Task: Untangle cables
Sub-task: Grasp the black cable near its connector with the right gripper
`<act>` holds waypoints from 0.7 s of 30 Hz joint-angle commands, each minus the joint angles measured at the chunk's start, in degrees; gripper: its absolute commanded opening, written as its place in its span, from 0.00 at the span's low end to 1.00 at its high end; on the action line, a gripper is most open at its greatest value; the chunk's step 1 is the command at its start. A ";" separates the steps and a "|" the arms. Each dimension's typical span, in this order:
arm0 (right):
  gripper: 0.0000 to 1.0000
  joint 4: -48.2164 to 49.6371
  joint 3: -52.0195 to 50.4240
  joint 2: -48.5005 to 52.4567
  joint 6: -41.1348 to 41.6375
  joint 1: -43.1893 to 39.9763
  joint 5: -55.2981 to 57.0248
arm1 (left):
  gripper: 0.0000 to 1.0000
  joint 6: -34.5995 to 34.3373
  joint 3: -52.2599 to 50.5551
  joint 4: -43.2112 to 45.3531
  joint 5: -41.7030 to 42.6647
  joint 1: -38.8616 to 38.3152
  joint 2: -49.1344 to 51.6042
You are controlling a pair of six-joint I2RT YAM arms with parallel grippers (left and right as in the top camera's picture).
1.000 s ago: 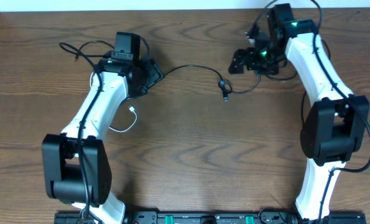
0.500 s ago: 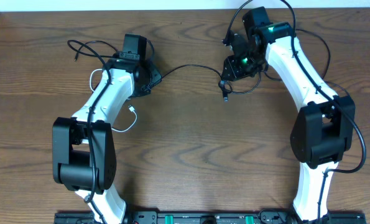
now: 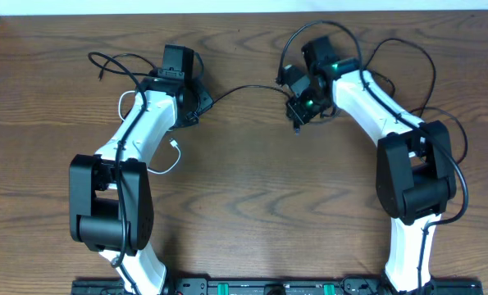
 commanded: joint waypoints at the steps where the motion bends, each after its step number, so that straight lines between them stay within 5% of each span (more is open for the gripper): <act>1: 0.01 1.25 0.22 -1.07 0.13 0.09 -1.20 | 0.37 -0.11 -0.07 0.02 -1.42 0.09 0.24; 11: 0.01 4.31 2.01 -3.13 2.86 -0.50 -32.59 | 0.42 0.96 -0.07 0.00 0.59 0.63 0.24; 21: 0.01 10.34 2.01 -3.10 2.91 -0.17 -42.47 | 0.53 2.32 -0.07 2.89 25.49 0.63 0.24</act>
